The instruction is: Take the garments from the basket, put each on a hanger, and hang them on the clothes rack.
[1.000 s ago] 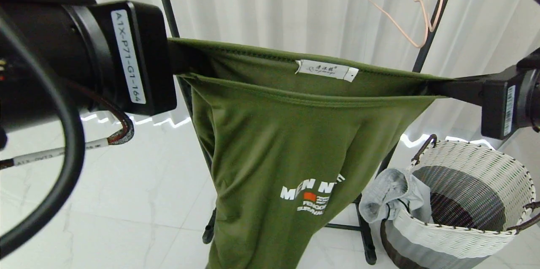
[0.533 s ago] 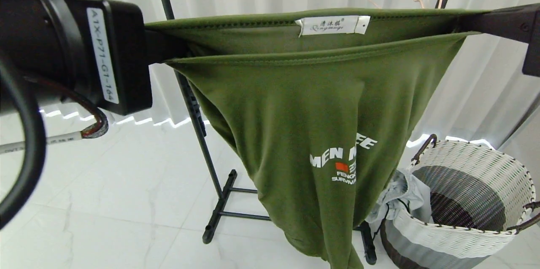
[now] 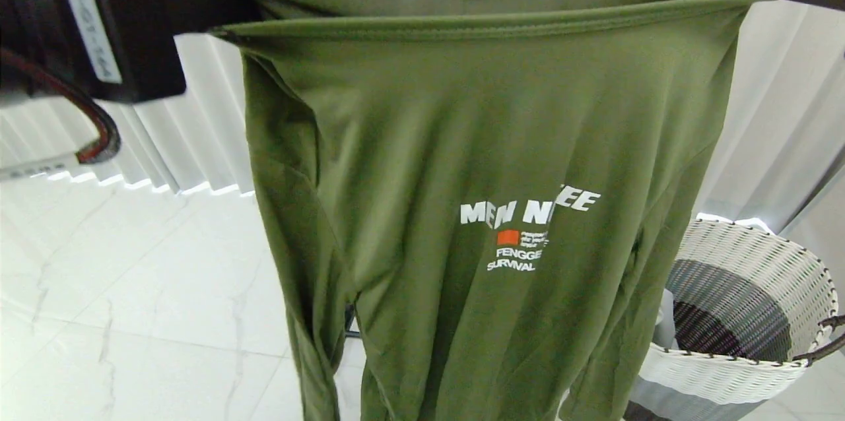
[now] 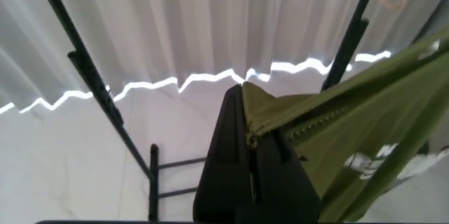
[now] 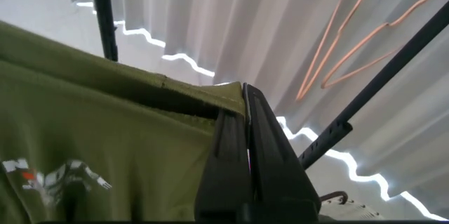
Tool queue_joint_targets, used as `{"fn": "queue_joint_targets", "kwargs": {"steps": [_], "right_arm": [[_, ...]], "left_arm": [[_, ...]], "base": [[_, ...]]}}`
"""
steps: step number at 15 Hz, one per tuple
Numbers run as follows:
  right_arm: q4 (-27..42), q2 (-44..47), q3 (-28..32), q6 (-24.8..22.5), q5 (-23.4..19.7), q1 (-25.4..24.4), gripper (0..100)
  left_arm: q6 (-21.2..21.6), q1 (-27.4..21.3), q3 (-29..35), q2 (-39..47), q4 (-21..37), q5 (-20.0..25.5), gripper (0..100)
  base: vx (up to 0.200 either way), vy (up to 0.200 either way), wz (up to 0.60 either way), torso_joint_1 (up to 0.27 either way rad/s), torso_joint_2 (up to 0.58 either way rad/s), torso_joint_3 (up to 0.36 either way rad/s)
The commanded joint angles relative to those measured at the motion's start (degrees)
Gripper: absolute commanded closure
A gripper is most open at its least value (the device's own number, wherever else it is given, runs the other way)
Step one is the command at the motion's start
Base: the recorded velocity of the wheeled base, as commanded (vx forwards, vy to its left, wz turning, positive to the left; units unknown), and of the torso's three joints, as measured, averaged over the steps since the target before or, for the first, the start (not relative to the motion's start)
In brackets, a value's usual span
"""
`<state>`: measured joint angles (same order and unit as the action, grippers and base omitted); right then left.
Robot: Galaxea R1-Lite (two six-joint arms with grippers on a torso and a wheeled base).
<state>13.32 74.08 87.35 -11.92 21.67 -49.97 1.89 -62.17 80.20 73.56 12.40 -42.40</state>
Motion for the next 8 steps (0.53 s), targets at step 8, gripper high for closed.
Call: {"fn": "queue_joint_targets", "kwargs": {"steps": [8], "right_arm": [[12.08, -6.67, -1.56, -0.12, 0.30, -0.30, 100]], "left_arm": [[0.57, -3.57, 0.66, 1.06, -0.71, -0.32, 100]], "base": [[0.000, 0.000, 0.00, 0.000, 0.00, 0.000]]}}
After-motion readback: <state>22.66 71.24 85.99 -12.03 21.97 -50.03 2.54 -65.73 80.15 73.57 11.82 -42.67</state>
